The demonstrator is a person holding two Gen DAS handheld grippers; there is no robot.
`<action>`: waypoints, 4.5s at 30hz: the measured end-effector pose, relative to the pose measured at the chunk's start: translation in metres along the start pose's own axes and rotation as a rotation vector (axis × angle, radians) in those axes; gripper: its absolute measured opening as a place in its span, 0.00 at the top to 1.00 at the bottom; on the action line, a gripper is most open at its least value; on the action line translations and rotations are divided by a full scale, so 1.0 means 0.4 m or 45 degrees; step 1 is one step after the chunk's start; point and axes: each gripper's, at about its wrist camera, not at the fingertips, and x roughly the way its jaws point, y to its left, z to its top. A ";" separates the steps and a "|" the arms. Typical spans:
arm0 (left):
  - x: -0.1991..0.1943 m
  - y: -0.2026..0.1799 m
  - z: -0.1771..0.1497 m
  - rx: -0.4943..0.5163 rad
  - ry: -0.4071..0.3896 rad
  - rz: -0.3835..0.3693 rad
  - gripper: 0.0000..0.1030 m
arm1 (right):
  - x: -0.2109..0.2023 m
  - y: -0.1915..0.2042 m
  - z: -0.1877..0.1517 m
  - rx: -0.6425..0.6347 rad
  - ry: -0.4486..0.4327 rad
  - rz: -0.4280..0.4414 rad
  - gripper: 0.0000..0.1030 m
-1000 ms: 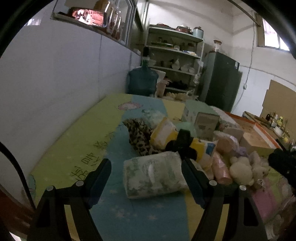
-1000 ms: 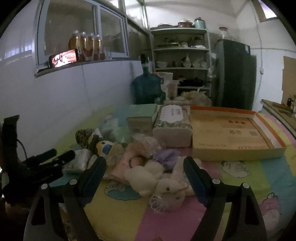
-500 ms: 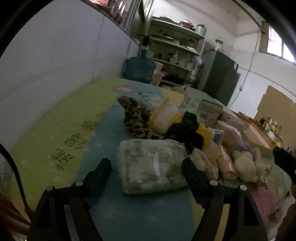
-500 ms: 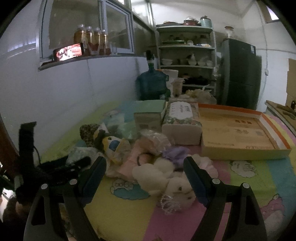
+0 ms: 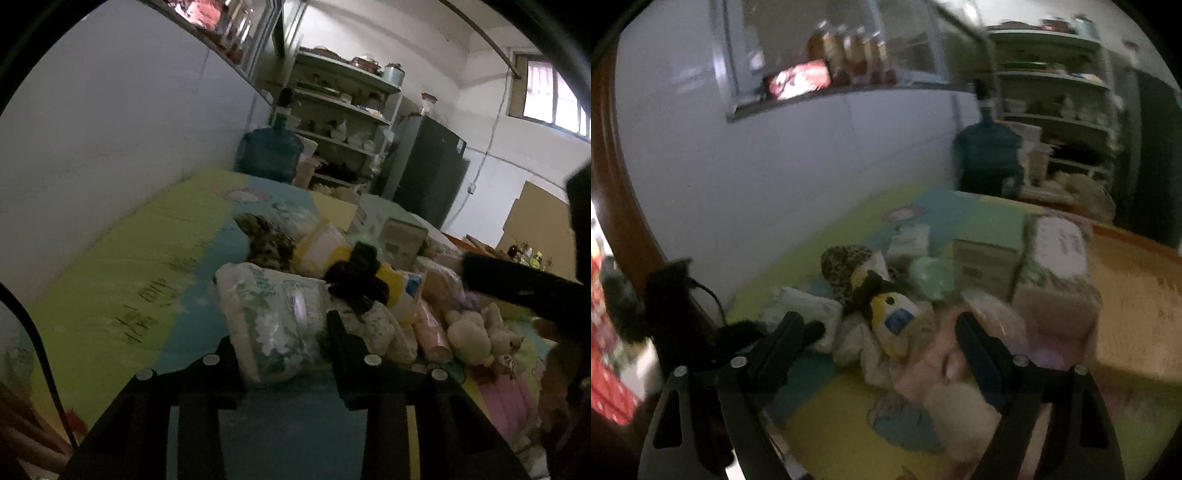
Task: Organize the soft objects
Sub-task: 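Close the left tool on the floral tissue pack while the right tool grasps the yellow plush toy, then carry the tissue pack in the left tool while the right tool carries the plush toy to the tray box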
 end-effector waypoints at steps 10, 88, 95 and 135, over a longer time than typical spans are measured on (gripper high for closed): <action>-0.038 0.033 0.044 0.017 -0.061 0.034 0.64 | 0.162 0.023 0.039 -0.193 0.219 -0.025 0.47; 0.043 -0.447 0.191 0.247 -0.140 -0.231 0.64 | -0.393 -0.312 -0.039 0.376 -0.381 -0.338 0.58; 0.078 -0.564 0.183 0.279 -0.122 -0.282 0.64 | -0.456 -0.400 -0.085 0.430 -0.402 -0.432 0.58; 0.464 -0.927 0.092 0.165 0.247 -0.356 0.64 | -0.450 -0.831 -0.221 0.695 -0.215 -0.486 0.58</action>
